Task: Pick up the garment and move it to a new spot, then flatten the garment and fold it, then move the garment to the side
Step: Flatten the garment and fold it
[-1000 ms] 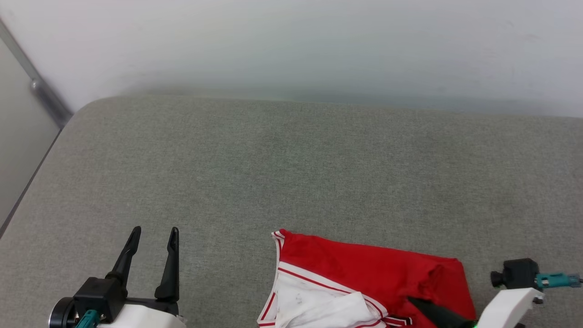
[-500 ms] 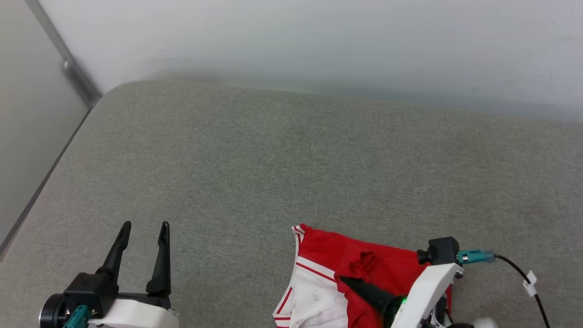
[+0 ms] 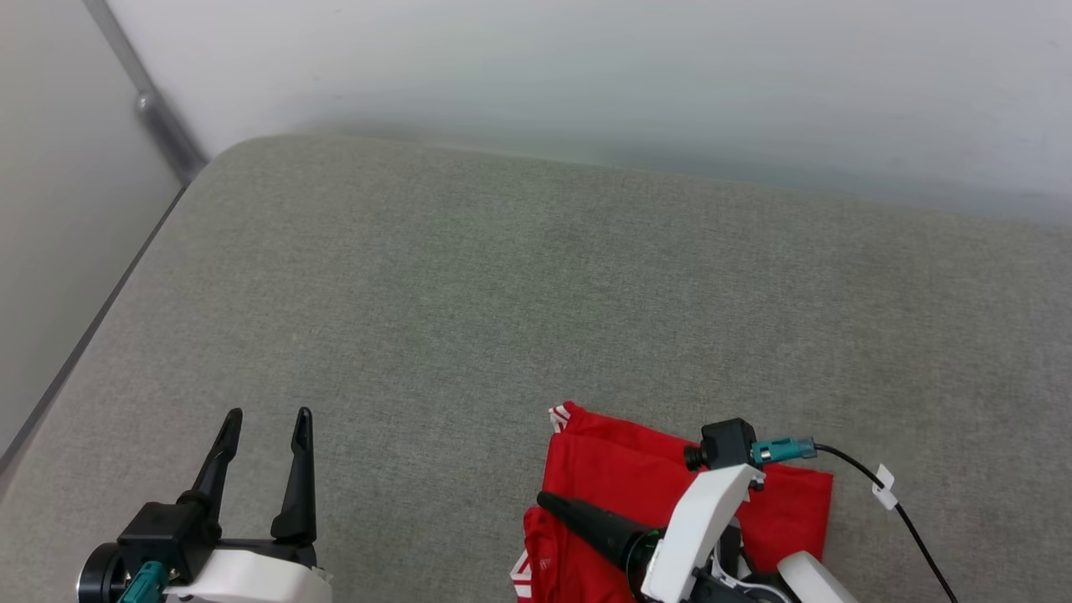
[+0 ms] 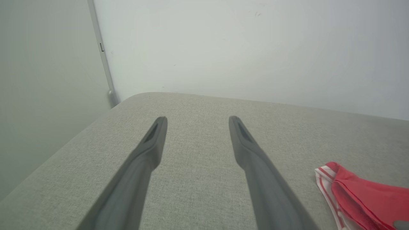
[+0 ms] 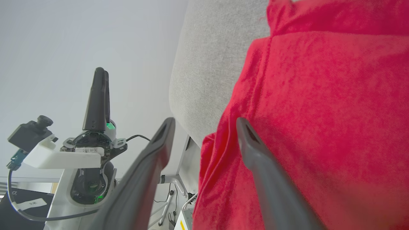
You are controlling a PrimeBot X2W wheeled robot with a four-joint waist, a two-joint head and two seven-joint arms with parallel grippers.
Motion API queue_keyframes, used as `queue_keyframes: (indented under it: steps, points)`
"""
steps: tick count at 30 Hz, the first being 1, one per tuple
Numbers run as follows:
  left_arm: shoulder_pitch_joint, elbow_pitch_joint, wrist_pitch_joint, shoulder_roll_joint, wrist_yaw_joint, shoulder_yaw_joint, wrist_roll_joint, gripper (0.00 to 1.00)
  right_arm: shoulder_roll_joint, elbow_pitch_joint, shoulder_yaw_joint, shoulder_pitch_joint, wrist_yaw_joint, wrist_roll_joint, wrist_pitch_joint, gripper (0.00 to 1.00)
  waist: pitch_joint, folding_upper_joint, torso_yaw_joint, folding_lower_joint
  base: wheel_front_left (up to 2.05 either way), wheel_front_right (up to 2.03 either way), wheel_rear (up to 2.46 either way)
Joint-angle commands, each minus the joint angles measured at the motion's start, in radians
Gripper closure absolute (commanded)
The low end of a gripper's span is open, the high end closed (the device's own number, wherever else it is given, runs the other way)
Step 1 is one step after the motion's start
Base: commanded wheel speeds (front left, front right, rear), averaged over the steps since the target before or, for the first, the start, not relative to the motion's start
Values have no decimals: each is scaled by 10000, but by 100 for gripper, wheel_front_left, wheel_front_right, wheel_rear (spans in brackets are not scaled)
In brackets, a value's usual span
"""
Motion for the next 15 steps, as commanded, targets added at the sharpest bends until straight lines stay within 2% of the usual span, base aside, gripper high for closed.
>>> queue_keyframes:
  steps: [1, 4, 7, 8, 11, 15]
  points:
    - [-28, -4, -43, -4, -13, 45, 45, 0, 2, 17, 96, -245, -1, 134, -115, 0, -48, 0, -87, 0, 0, 0, 0]
    - [14, -14, -43, 2, -14, 41, 74, 0, 5, -110, 270, -482, -1, 171, -198, 0, -131, 0, -243, 0, 0, 0, 0]
    - [57, -45, -43, 18, -15, 58, 78, 0, -1, -211, 66, -834, -1, -607, -229, 0, -220, 0, -476, 0, 0, 0, 0]
    - [83, -76, -43, 26, -15, 46, 91, 0, -18, -304, -625, -1100, -1, -2079, -192, 0, -296, 0, -717, 0, 0, 0, 0]
    - [86, -119, -43, 20, -16, 2, 90, 0, -68, -690, -1600, -1285, -1, -3517, -134, 0, -327, 0, -951, 0, 0, 0, 0]
    - [49, -180, -43, -4, -17, -97, 98, 0, -843, -1601, -2366, -1391, -1, -6183, -529, 0, -314, 0, -1268, 0, 0, 0, 0]
